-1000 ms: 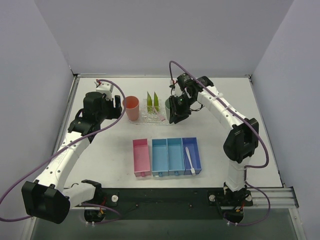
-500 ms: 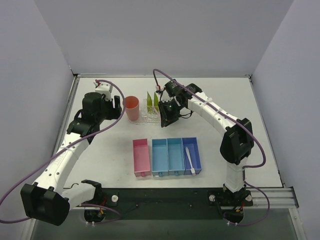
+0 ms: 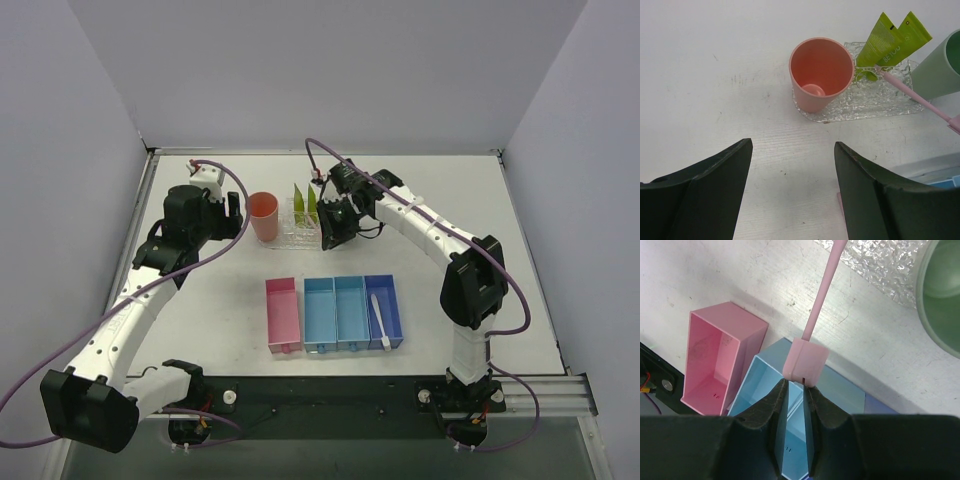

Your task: Prepare toiletry sets of a toothbrush and toothpaste on the tray

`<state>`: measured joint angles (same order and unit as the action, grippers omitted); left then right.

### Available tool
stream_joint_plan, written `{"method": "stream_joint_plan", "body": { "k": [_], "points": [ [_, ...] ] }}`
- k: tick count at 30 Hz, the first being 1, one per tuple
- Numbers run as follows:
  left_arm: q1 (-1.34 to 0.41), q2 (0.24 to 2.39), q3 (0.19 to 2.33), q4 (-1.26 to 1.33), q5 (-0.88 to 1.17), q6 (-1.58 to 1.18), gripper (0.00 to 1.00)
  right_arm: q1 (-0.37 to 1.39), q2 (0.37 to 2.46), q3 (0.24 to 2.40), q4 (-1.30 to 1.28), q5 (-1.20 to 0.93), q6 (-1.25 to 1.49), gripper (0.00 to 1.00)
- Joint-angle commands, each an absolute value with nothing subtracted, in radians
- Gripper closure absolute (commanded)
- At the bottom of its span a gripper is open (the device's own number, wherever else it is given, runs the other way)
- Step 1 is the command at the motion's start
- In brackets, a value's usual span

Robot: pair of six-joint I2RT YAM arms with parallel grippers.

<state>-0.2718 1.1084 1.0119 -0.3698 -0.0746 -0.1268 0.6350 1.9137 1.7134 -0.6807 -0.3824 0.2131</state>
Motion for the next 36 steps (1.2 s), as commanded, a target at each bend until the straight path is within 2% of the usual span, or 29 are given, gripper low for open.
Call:
{"method": "stream_joint_plan", "body": {
  "k": [1,23,36],
  "points": [
    [-0.265,1.077,1.055,-0.370,-0.083,-0.127,0.23,0.638,1.914,1.730,-0.649,-0.347,0.199,0.85],
    [-0.264,1.066,1.055,-0.370,-0.081,-0.133,0.23,0.638,1.941,1.830,-0.601,-0.327,0.209,0.85],
    [-0.264,1.062,1.057,-0.373,-0.078,-0.135,0.23,0.638,1.761,1.694,-0.601,-0.276,0.218,0.73]
  ]
}}
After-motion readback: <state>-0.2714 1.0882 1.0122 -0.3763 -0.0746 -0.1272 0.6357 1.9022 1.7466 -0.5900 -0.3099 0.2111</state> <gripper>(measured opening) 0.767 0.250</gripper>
